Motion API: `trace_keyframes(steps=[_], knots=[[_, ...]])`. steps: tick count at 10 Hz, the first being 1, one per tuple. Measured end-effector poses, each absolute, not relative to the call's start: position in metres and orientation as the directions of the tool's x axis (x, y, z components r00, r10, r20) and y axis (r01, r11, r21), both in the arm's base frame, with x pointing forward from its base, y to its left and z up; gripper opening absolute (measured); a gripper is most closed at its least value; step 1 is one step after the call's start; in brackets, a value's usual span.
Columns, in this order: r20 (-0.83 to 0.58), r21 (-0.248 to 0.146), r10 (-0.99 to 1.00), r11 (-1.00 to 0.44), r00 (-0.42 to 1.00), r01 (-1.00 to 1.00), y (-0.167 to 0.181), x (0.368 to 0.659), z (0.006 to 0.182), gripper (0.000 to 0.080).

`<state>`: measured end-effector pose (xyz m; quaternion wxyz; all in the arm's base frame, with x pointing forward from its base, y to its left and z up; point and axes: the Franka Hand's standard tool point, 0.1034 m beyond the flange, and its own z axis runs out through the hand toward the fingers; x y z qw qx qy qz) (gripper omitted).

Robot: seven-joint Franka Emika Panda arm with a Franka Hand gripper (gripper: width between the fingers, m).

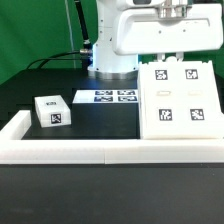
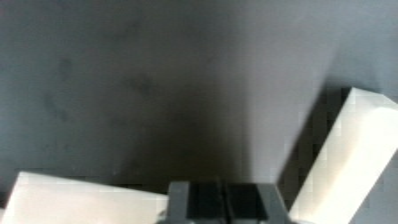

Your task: Assemble cabinet

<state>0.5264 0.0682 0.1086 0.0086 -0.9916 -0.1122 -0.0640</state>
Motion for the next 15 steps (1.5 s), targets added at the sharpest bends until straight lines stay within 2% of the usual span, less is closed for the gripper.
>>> trace_keyframes(steps=[2, 8, 11, 15], knots=[[0.135, -0.002, 0.224, -0.974, 0.965, 0.227, 0.070, 0.531, 0.118, 0.0002], [0.139, -0.001, 0.225, -0.974, 0.964, 0.227, 0.069, 0.522, 0.117, 0.0002], [0.120, -0.004, 0.227, -0.973, 0.966, 0.229, 0.072, 0.536, 0.132, 0.0002], [0.118, -0.005, 0.227, -0.973, 0.967, 0.229, 0.072, 0.544, 0.139, 0.0002]])
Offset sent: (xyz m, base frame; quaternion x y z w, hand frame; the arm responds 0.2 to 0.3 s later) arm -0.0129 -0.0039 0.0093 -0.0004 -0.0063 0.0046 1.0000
